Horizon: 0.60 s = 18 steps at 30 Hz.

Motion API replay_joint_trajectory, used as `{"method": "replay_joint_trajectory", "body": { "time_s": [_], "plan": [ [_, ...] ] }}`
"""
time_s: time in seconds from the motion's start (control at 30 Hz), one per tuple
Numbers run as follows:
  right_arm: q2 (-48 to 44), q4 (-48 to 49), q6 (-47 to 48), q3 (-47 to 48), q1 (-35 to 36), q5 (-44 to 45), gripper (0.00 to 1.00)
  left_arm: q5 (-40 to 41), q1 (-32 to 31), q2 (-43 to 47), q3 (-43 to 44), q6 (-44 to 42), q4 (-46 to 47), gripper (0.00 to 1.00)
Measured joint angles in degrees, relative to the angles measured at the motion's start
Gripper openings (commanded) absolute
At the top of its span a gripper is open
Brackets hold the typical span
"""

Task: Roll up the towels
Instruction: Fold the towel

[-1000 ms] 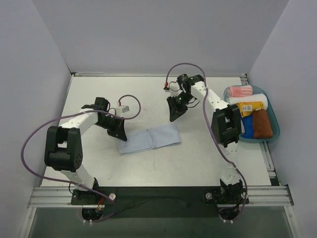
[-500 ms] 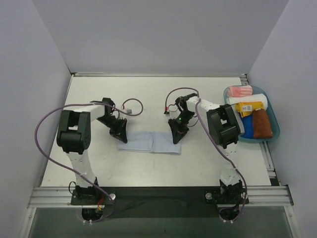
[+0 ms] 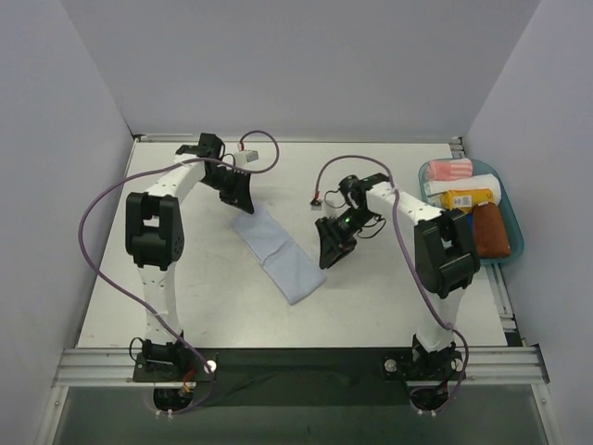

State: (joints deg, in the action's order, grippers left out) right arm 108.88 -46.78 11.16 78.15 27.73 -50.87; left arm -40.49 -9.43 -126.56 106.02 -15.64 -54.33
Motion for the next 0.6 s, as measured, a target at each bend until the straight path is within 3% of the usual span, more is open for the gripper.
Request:
{"method": "replay_joint_trajectory", "body": {
  "time_s": [0.17, 0.33, 0.47, 0.6],
  "plan": [
    [4.2, 1.5, -0.8, 1.6, -8.8, 0.5, 0.32, -0.9, -0.2, 8.4, -11.4, 1.2, 0.9, 0.17],
    [10.0, 2.1, -1.0, 1.6, -6.3, 0.4, 0.32, -0.9, -0.5, 8.9, -18.3, 2.8, 3.0, 0.15],
    [12.5, 2.9, -1.4, 1.2, -4.0, 0.2, 0.20, -0.9, -1.1, 6.4, -19.1, 3.5, 4.3, 0.13],
    [12.9, 4.1, -2.1, -0.6, -1.9, -0.3, 0.16, -0.9, -1.9, 3.6, -18.2, 3.8, 5.3, 0.09]
  ]
}}
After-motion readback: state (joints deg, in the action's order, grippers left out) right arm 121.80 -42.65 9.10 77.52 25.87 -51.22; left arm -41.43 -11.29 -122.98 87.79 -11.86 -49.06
